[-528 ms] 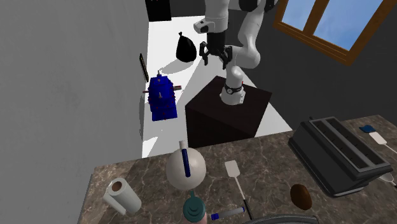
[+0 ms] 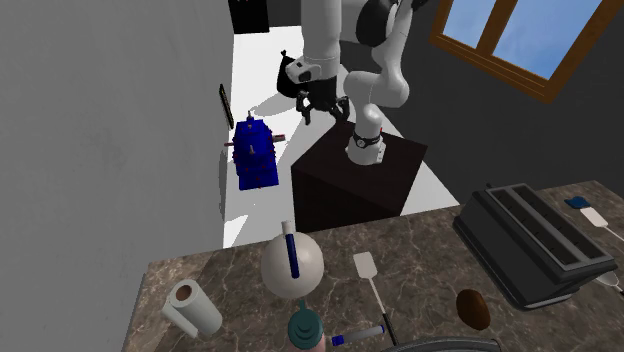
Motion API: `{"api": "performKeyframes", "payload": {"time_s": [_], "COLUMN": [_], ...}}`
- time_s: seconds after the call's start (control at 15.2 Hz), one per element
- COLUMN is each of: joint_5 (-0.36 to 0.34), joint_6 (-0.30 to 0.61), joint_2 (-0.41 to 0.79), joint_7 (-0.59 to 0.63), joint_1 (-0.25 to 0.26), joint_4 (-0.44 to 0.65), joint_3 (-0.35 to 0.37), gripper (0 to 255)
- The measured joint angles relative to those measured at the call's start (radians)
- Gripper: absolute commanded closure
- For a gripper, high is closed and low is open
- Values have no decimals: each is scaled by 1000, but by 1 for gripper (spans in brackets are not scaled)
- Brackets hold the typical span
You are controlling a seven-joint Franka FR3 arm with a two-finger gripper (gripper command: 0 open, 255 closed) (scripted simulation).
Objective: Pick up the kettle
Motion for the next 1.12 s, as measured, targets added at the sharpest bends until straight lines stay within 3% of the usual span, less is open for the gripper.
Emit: {"api": "performKeyframes", "payload": {"time_s": [0.79, 1.12], "joint_5": [-35, -45], "joint_6": [190, 217], "joint_2": [499, 702], "joint_7": [-244, -331], "joint_1": [52, 64], "joint_4": [247, 399], "joint_3": [-25, -12], "gripper": [0, 0]}}
